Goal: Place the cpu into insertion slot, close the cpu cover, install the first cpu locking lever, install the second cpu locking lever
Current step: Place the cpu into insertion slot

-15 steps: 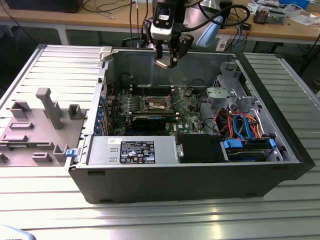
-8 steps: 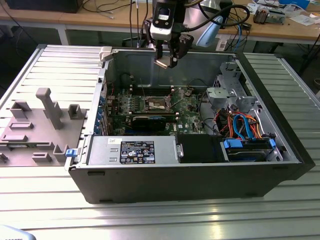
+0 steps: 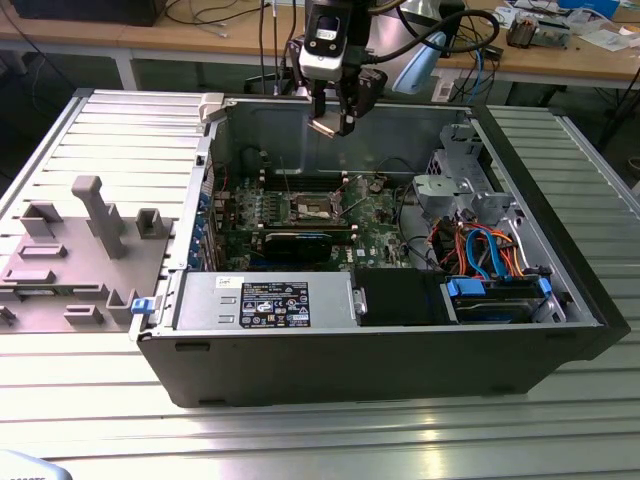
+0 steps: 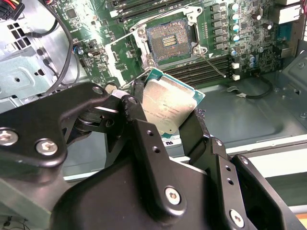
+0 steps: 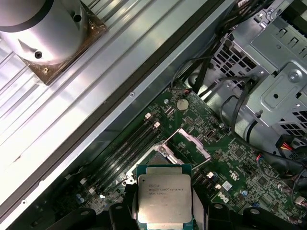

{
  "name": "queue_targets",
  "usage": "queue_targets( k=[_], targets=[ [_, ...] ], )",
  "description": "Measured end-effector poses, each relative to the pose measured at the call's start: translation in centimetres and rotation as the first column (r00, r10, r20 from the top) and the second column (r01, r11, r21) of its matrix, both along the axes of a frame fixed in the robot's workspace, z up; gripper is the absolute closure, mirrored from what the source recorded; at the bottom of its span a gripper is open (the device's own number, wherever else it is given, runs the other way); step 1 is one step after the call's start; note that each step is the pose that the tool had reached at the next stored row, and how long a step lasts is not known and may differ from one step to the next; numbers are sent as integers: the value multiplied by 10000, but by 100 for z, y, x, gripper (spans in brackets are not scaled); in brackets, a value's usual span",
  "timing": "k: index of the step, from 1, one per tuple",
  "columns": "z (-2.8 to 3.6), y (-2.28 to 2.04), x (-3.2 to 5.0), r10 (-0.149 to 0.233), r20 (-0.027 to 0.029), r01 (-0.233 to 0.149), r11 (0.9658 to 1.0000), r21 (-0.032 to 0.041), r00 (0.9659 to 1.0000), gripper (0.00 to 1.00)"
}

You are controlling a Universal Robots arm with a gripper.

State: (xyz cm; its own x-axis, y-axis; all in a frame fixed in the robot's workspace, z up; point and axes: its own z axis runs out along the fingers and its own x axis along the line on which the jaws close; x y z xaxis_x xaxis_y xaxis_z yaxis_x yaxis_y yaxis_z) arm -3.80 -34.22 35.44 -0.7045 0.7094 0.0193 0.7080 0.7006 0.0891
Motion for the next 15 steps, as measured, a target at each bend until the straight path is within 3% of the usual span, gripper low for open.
queue_targets(
  k=[15],
  targets=[
    [0,0,0,-207,0,207,9998,0,9998,45]
  ],
)
